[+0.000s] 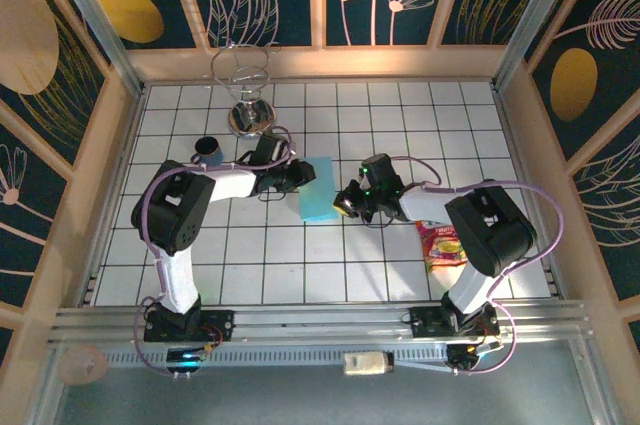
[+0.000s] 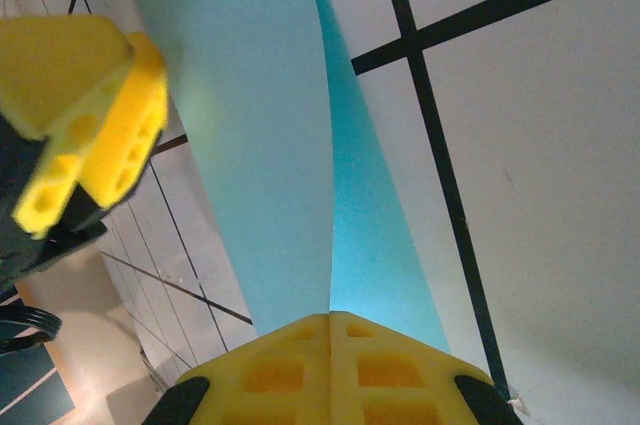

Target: Fold a paper plane with a square sheet of paper (pick it up from the middle)

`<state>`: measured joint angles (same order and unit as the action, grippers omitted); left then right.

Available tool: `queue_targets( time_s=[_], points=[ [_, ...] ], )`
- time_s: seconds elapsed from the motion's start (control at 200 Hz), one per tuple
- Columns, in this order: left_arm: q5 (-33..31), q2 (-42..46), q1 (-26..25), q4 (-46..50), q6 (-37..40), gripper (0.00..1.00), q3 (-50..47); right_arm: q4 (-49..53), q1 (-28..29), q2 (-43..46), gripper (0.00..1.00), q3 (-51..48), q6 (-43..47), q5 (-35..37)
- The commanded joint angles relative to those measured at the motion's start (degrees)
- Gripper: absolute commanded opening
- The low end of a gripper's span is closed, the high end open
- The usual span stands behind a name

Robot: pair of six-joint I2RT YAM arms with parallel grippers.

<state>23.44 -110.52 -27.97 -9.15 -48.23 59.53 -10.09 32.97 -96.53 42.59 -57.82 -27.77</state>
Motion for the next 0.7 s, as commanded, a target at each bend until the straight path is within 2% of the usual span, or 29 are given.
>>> queue_targets(
  time_s=[0.0, 0.43, 0.696],
  points=[
    [-1.5, 2.5, 0.4, 0.7, 1.6, 0.29, 2.3, 1.3, -0.3, 0.5, 0.00, 0.2, 0.5, -0.4],
    [-5.7, -3.7, 1.0, 6.7, 2.6, 0.27, 5.4, 1.2, 0.0, 0.6, 0.00, 1.0, 1.3, -1.2],
    [-5.5, -5.3, 1.0, 8.0, 2.5, 0.25, 5.6, 0.3, 1.2, -1.7, 0.00, 4.2, 2.6, -2.4]
  ],
)
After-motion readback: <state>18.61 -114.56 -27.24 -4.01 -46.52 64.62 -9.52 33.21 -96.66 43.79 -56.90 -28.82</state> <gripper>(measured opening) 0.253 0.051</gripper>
